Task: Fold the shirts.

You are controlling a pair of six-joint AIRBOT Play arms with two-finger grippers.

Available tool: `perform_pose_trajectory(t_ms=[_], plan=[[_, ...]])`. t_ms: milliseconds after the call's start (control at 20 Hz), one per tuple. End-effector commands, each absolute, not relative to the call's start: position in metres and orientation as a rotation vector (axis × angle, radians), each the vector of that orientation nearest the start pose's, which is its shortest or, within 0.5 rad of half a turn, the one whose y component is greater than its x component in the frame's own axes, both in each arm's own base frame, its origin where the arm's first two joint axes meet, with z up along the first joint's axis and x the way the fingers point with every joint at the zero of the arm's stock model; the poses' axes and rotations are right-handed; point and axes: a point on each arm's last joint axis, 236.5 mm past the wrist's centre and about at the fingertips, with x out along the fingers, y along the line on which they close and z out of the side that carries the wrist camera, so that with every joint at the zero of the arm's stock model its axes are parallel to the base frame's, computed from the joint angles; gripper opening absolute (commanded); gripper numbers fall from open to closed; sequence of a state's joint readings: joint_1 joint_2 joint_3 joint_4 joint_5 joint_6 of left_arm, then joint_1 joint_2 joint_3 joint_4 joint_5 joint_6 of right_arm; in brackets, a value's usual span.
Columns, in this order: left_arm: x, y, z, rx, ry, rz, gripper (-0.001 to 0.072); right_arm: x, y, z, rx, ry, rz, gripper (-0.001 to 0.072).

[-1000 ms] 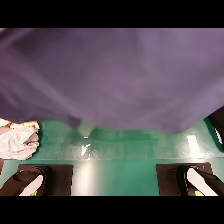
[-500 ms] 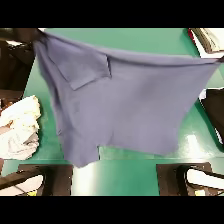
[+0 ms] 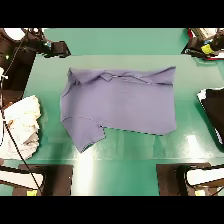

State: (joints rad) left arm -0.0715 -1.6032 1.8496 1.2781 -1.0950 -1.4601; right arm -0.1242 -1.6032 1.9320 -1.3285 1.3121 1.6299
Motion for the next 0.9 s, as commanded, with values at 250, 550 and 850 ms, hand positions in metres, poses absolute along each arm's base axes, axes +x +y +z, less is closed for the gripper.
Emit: perform_pose_trajectory(t_ms=[250, 550, 850], plan=[[0.467, 0.014, 0.112, -0.206, 1.149, -0.149, 0.0482, 0.457, -0.007, 0.149, 0.177, 1.150, 0.123, 0.0428], [0.367, -0.022, 0.024, -0.417, 1.257, -0.244, 0.0482, 0.430, 0.018, 0.178, 0.133, 1.138, 0.192, 0.0428], [0.289, -0.054, -0.077, -0.634, 1.366, -0.179, 0.0482, 0.424, 0.032, 0.189, 0.117, 1.120, 0.225, 0.0428]])
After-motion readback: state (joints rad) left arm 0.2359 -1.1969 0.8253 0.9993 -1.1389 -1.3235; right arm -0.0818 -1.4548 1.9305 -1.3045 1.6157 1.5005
